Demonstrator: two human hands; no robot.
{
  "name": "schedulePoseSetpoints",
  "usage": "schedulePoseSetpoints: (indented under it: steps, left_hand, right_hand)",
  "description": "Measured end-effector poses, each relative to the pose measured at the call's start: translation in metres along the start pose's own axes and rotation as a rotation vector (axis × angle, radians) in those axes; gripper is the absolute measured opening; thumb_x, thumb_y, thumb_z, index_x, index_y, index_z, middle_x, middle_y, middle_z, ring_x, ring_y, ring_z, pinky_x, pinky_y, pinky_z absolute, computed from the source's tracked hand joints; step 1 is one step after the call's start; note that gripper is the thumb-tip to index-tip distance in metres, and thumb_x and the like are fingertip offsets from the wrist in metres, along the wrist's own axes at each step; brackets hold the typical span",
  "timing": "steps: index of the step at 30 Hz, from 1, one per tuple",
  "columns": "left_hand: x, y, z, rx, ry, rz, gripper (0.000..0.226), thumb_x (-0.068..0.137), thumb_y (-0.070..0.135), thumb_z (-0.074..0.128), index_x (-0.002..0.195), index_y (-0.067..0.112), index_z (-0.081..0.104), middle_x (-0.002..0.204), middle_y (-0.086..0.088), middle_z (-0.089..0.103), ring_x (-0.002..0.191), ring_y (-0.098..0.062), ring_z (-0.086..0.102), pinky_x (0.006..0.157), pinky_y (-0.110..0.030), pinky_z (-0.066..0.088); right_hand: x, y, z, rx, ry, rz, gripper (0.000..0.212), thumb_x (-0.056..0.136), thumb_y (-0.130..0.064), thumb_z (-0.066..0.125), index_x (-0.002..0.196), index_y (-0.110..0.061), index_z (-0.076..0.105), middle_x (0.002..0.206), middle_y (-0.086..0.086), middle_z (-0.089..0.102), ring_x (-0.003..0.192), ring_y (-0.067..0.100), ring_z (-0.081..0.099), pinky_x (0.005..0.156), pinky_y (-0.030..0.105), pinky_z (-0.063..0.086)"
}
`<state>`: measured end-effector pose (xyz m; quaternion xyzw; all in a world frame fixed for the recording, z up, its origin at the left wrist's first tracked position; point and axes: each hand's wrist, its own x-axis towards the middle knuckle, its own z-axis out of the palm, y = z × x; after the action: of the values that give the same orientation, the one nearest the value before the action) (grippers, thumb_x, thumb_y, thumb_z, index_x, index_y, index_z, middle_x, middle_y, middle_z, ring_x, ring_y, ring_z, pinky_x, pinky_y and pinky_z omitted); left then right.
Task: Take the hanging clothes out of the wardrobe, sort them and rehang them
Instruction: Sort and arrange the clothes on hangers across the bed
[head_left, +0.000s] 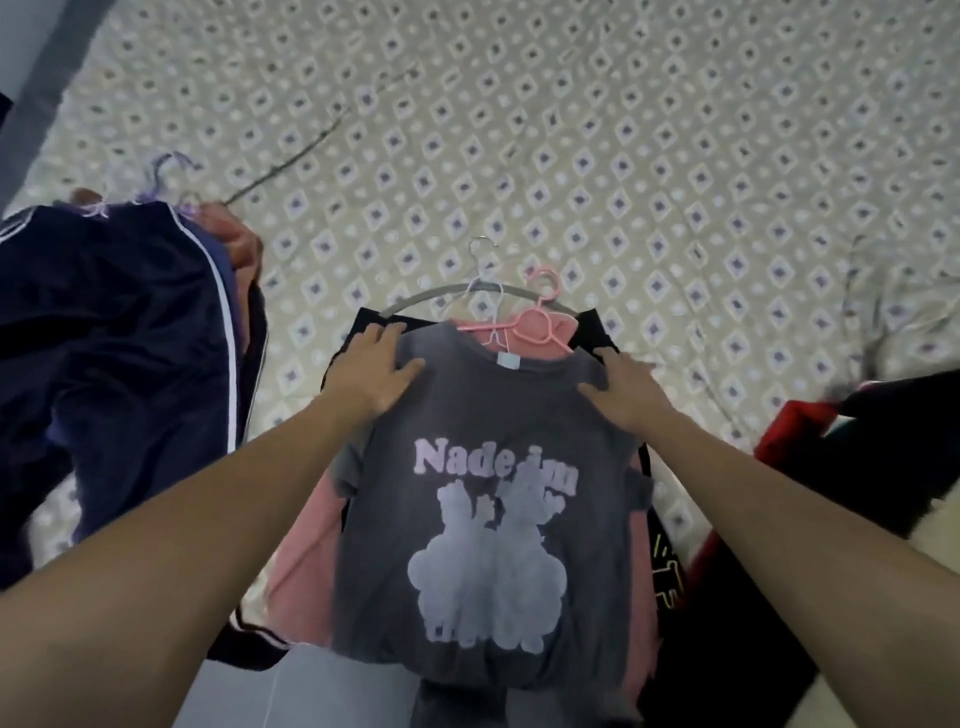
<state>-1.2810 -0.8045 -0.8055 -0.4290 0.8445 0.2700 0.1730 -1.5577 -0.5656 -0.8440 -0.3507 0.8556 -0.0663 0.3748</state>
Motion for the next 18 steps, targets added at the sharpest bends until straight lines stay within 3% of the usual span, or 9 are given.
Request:
schedulePoseSetpoints:
  steps: [2,5,7,9,15,18]
  left_hand:
    - [0.026,-0.004,0.009,-0.013,-0.034,0.001,0.069,0.105,0.052,0.049,0.162,0.022,0.027,0.163,-0.01,0.031,0.148,-0.035,0.033,0.114,-0.052,0.038]
    - [0.052,-0.009,0.023,-0.013,-0.064,0.015,0.062,0.106,0.052,0.047,0.156,0.017,0.037,0.157,-0.013,0.038,0.142,-0.036,0.038,0.112,-0.054,0.039]
    - [0.057,-0.013,0.032,0.006,-0.041,0.03,0.056,0.106,0.051,0.047,0.149,0.016,0.045,0.148,-0.012,0.043,0.135,-0.035,0.042,0.107,-0.054,0.043]
    - [0.055,-0.014,0.035,0.009,-0.021,0.049,0.053,0.105,0.05,0.049,0.147,0.017,0.046,0.144,-0.011,0.045,0.133,-0.034,0.043,0.103,-0.053,0.044]
    - [0.031,-0.01,0.018,-0.048,0.098,0.147,0.052,0.106,0.048,0.049,0.151,0.021,0.044,0.147,-0.008,0.044,0.132,-0.033,0.044,0.1,-0.055,0.049]
    - [0.007,-0.002,-0.002,-0.102,0.126,0.205,0.03,0.109,0.041,0.044,0.124,0.021,0.061,0.125,-0.003,0.059,0.115,-0.03,0.054,0.091,-0.05,0.051]
  right_hand:
    - [0.019,0.005,0.01,-0.056,0.012,0.032,0.058,0.102,-0.035,0.061,0.152,-0.013,0.04,0.146,0.019,0.049,0.132,0.04,0.048,0.102,0.048,0.047]
    - [0.036,0.01,0.022,-0.096,0.052,0.058,0.033,0.102,-0.025,0.058,0.131,-0.01,0.052,0.129,0.019,0.056,0.116,0.038,0.055,0.089,0.047,0.049]
    - [0.037,0.008,0.027,-0.067,0.107,0.043,0.012,0.102,-0.018,0.055,0.11,-0.009,0.054,0.113,0.018,0.058,0.104,0.038,0.057,0.077,0.041,0.043]
    - [0.03,0.001,0.027,0.03,0.169,0.023,0.01,0.103,-0.014,0.051,0.094,-0.01,0.049,0.099,0.014,0.057,0.092,0.035,0.057,0.07,0.038,0.035]
    - [-0.023,-0.028,-0.006,0.108,0.252,-0.137,0.014,0.108,-0.022,0.046,0.096,-0.016,0.048,0.09,0.001,0.056,0.082,0.024,0.055,0.074,0.045,0.045]
    - [-0.061,-0.043,-0.026,0.084,0.283,-0.201,0.012,0.108,-0.027,0.046,0.098,-0.022,0.048,0.09,-0.005,0.056,0.082,0.019,0.054,0.072,0.043,0.047]
